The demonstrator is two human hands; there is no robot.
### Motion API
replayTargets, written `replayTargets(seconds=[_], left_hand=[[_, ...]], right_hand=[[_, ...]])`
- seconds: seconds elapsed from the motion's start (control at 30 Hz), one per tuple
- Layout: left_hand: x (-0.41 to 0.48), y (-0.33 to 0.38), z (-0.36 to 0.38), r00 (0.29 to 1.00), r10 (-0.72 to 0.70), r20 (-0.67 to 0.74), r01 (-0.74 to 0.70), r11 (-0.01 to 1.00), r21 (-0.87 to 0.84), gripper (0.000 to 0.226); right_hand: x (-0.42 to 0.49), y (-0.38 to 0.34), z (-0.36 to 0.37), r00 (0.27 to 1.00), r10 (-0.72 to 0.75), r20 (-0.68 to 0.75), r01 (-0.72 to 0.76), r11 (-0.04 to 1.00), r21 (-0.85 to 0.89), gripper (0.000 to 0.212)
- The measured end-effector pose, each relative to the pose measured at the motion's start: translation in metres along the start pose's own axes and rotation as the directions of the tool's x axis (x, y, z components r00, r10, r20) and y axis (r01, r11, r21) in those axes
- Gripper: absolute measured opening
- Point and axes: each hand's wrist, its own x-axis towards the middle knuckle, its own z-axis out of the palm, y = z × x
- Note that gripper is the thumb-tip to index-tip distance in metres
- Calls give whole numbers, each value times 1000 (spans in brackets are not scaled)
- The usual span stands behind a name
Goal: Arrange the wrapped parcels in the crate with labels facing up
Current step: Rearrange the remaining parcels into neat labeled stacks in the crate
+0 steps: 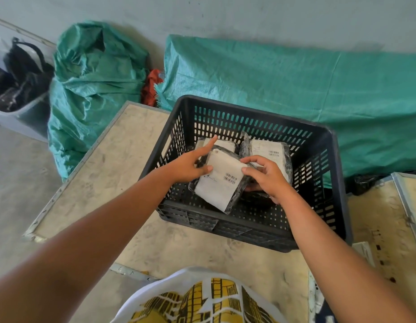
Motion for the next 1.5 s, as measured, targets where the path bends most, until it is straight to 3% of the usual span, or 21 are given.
replayTargets(seconds=[0.1, 0.23, 0.3, 0.37, 0.5, 0.77, 0.9, 1.03, 1.13, 1.27, 1.37, 1.5], left_hand=[[2, -4, 2, 998, 26, 51, -29, 998, 53, 96], [7, -8, 2, 999, 47, 12, -48, 998, 38, 93], [8, -11, 1, 999, 42, 5, -42, 999, -26, 90], [9, -13, -1, 999, 41, -13, -42, 996, -79, 88], [20, -11, -13, 996, 37, -78, -50, 983, -175, 85], [52, -7, -20, 959, -7, -282, -35, 989, -145, 82], [58, -19, -4, 910, -82, -406, 33, 991, -127, 84], [63, -33, -1, 928, -59, -367, 20, 994, -110, 84], [66, -39, 1, 958, -105, -268, 103, 994, -22, 85], [66, -47, 2, 982, -178, -60, 185, 970, 160, 114], [67, -46, 4, 986, -140, -88, 156, 967, 202, 116], [66, -43, 6, 989, -87, -122, 113, 967, 230, 114]], right_hand=[[0, -5, -2, 1000, 18, -25, -16, 998, 62, 20], [2, -6, 0, 995, 5, -99, 1, 998, 61, 17], [2, -4, 4, 980, -122, -157, 116, 992, -45, 23], [2, 2, 9, 951, -264, -158, 230, 951, -207, 47], [7, 4, 21, 906, -401, -138, 311, 849, -427, 69], [52, -18, 33, 952, -279, -125, 206, 888, -411, 77], [67, -11, 39, 949, -298, -100, 219, 854, -472, 81], [76, 0, 45, 958, -266, -102, 156, 789, -594, 79], [78, 9, 52, 957, -262, -122, 123, 752, -647, 66], [80, 11, 57, 966, -223, -127, 73, 715, -696, 58], [81, 13, 59, 966, -227, -127, 74, 708, -702, 56], [75, 17, 53, 921, -376, -104, 180, 644, -744, 50]])
